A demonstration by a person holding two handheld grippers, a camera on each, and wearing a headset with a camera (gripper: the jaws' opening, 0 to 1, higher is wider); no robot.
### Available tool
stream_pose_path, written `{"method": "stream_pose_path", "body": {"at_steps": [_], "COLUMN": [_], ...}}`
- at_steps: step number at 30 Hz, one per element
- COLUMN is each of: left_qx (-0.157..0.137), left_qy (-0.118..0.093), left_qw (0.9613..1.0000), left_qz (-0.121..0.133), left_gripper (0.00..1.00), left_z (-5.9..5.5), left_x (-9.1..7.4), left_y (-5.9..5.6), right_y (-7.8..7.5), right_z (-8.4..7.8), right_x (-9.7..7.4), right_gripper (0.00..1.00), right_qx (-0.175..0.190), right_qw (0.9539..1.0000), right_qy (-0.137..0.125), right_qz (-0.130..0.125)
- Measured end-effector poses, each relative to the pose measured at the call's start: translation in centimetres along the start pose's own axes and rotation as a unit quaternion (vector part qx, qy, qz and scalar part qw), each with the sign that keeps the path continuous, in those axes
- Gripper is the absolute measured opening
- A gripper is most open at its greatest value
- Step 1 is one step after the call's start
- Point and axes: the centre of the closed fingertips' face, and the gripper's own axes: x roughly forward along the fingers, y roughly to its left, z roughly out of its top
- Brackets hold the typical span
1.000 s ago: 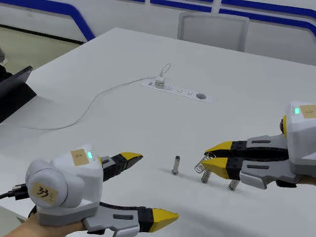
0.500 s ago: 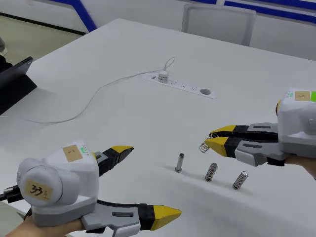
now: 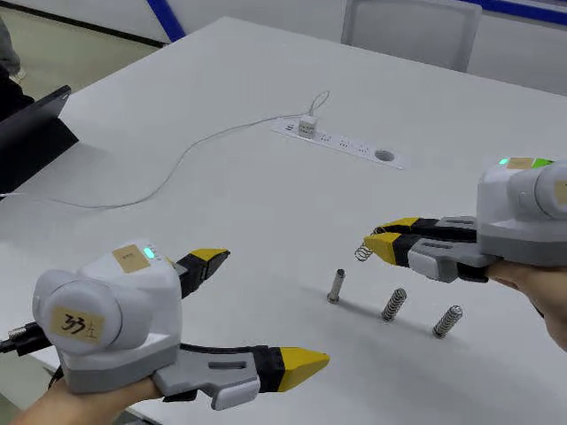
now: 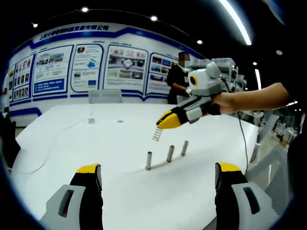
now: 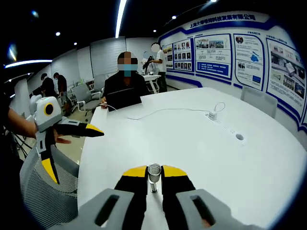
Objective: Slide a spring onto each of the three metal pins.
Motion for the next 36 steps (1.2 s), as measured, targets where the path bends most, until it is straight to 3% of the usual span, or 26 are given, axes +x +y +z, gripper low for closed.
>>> {"method": "stream_pose_path", "body": {"at_steps": [9, 17, 23, 26, 36], "left_qx": [-0.009, -0.005, -0.011, -0.014, -0.012], "left_qy": [0.003, 0.007, 0.005, 0.003, 0.010], "left_qw": [0.9999, 1.0000, 0.9999, 0.9999, 0.9999], "left_qz": [0.003, -0.003, 0.004, 0.003, 0.001], "left_gripper": [1.00, 1.00, 1.00, 1.00, 1.00], "left_z": [-0.2, -0.3, -0.2, -0.2, -0.4], "left_x": [0.0, 0.1, 0.1, 0.1, 0.2], "left_y": [0.2, -0.1, 0.2, 0.2, 0.0], "right_y": [0.2, -0.3, 0.1, 0.1, 0.1], "right_z": [-1.5, -2.3, -2.2, -2.8, -4.3], "right_x": [2.3, 2.9, 3.1, 3.3, 4.4], "right_gripper": [0.11, 0.11, 0.11, 0.11, 0.11], "right_qx": [0.000, -0.014, -0.002, -0.011, -0.007], "right_qw": [0.9995, 0.9982, 0.9984, 0.9974, 0.9962], "right_qy": [0.031, 0.059, 0.055, 0.071, 0.087], "right_qz": [0.004, -0.002, 0.007, 0.004, 0.006]}}
